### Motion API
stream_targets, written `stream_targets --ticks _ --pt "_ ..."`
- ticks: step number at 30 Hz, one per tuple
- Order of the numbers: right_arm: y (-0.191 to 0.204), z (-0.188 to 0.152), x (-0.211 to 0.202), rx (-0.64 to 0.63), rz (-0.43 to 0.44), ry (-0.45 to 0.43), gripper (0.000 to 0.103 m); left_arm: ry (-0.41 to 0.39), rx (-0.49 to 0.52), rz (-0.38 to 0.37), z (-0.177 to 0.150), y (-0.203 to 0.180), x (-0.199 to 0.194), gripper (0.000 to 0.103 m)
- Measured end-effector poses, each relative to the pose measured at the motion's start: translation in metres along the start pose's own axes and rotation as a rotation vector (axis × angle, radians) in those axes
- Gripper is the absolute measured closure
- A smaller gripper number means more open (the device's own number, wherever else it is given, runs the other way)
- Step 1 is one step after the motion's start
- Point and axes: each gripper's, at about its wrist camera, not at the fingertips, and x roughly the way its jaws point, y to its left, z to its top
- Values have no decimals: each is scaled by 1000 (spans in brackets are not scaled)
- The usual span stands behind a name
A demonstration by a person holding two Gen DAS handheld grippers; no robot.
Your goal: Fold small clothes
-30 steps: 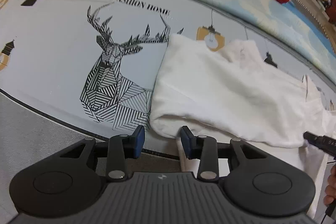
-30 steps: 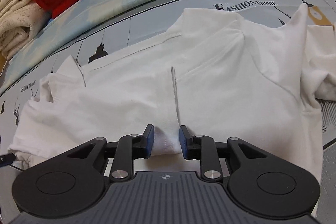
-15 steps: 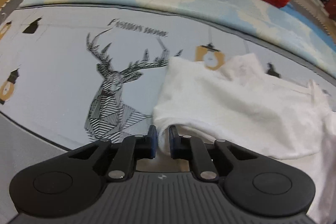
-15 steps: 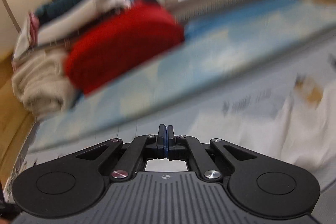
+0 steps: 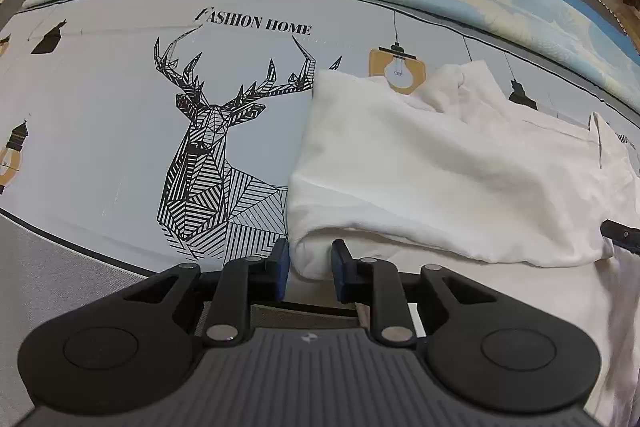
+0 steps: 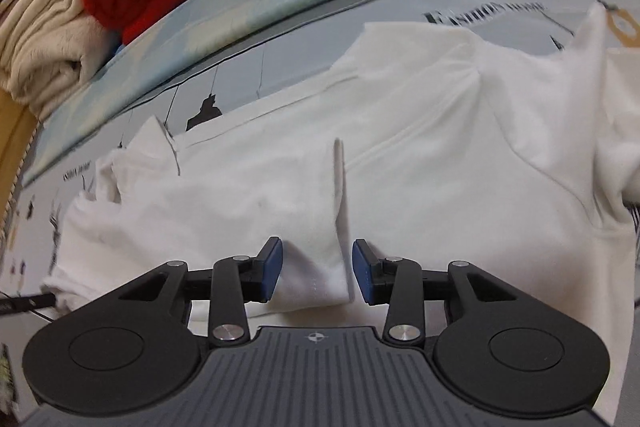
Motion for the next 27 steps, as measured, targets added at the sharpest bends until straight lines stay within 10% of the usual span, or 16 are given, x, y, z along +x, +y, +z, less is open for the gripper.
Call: stream_targets --ticks 2,13,21,27 --pt "9 0 1 -55 10 1 95 8 3 3 1 0 2 78" --pt "2 44 -108 39 20 -362 98 -7 62 -40 4 -13 -10 68" --pt "-58 32 -56 175 -303 -135 97 -42 94 -242 8 -32 -30 66" --pt "-55 33 -54 143 -412 -134 98 -85 91 -183 12 -46 -21 66"
